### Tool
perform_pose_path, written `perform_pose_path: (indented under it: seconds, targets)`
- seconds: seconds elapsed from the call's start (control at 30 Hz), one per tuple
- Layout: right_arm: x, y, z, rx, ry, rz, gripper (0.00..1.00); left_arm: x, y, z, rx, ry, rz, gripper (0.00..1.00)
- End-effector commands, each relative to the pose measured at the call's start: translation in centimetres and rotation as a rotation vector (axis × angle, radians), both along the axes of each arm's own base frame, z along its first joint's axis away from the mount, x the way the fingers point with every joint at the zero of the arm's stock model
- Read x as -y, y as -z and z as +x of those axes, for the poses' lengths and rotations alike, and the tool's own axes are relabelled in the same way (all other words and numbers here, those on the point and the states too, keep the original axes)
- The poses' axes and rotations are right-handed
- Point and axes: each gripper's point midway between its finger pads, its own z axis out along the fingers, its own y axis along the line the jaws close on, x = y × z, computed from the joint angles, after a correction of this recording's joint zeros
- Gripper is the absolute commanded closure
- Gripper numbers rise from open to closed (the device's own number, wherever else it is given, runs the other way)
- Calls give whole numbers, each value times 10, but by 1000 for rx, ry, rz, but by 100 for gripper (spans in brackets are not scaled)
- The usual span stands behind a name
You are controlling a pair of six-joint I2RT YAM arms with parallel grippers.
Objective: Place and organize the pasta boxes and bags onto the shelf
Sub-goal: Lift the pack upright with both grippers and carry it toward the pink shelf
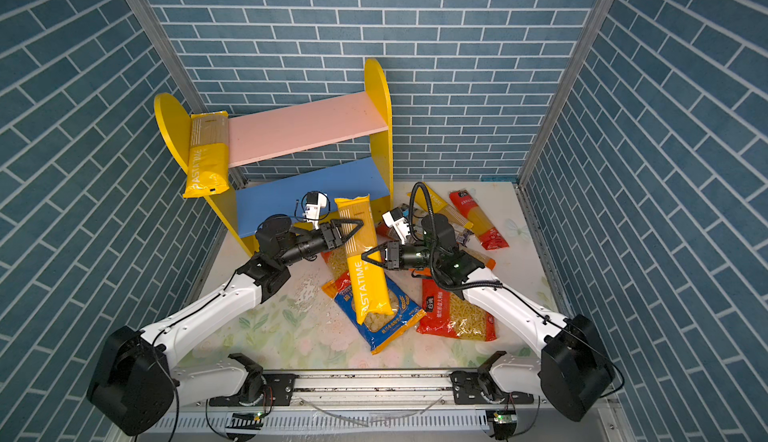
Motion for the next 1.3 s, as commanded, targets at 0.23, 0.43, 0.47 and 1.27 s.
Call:
perform_pose_path:
  seconds: [0.23, 0.43, 0.47, 1.27]
  targets:
    - [-4, -66, -4, 189, -30, 234, 95, 4, -47, -7, 61, 0, -46, 74]
    - [-1, -58, -2, 159, 4, 236, 84, -8, -75, -6, 108, -71, -59, 87]
    - [-1, -58, -2, 158, 6, 237, 83, -9, -79, -4, 114, -83, -63, 90]
    - [14, -55, -8, 105, 74, 284, 39, -56, -211, 19, 274, -239, -188, 100]
